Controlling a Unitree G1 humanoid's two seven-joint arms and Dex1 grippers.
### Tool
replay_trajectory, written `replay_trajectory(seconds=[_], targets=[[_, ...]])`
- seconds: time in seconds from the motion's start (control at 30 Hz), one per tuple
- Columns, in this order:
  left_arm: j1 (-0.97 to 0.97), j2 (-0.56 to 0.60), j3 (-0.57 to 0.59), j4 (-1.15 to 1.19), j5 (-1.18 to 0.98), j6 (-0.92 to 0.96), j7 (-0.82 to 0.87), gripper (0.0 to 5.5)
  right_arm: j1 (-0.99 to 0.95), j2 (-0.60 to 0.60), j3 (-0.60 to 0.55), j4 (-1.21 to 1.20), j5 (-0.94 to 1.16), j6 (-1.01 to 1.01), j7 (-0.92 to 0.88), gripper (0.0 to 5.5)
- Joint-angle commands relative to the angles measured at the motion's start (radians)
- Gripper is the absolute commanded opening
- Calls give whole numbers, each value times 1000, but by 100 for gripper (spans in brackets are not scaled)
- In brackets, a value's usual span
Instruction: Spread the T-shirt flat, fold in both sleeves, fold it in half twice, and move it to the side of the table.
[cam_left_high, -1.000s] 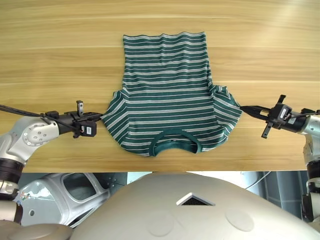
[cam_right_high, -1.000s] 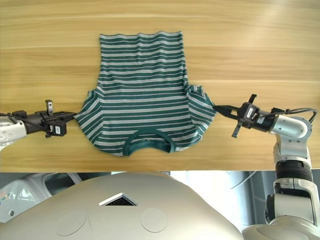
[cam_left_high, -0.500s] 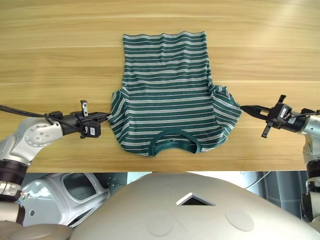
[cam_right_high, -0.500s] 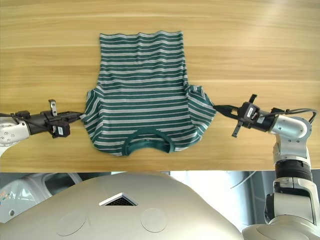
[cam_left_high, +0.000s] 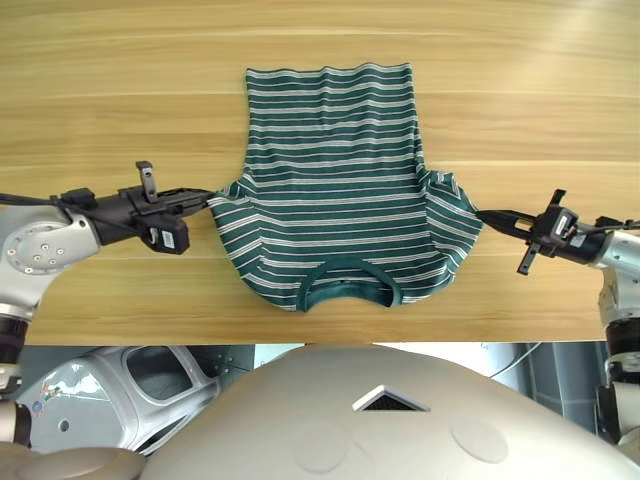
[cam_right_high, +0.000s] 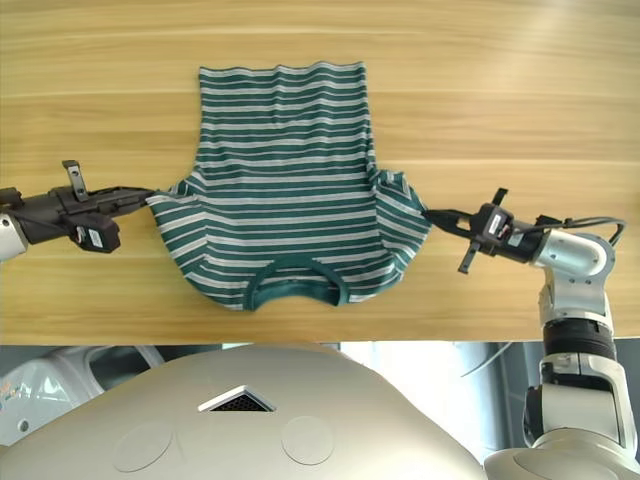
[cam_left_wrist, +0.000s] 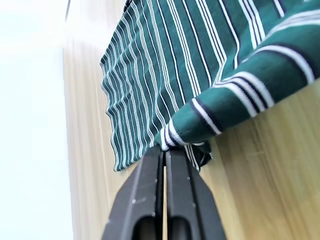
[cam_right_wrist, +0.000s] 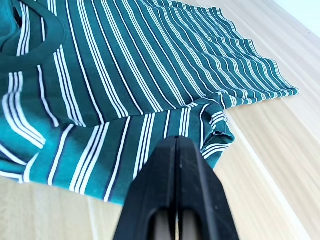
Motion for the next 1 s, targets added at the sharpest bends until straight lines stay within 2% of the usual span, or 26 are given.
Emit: replay_trajectory(seconds=[0.03,0.53,0.8,1.0], targets=[[-78,-48,-59,-26,55,20,-30,2,-18,7,6,-21,-10,1,-3,0],[-230,-154,-171,-61,109,44,-98,2,-35,33,36,-29,-27,6,-13,0],[-378,-229,-247,111,145,54,-131,2,-27,52,53,-54,-42,8,-28,0],[-404,-261,-312,204,183,30,-151,2,-20,55,61,-73,-43,13,-34,0]])
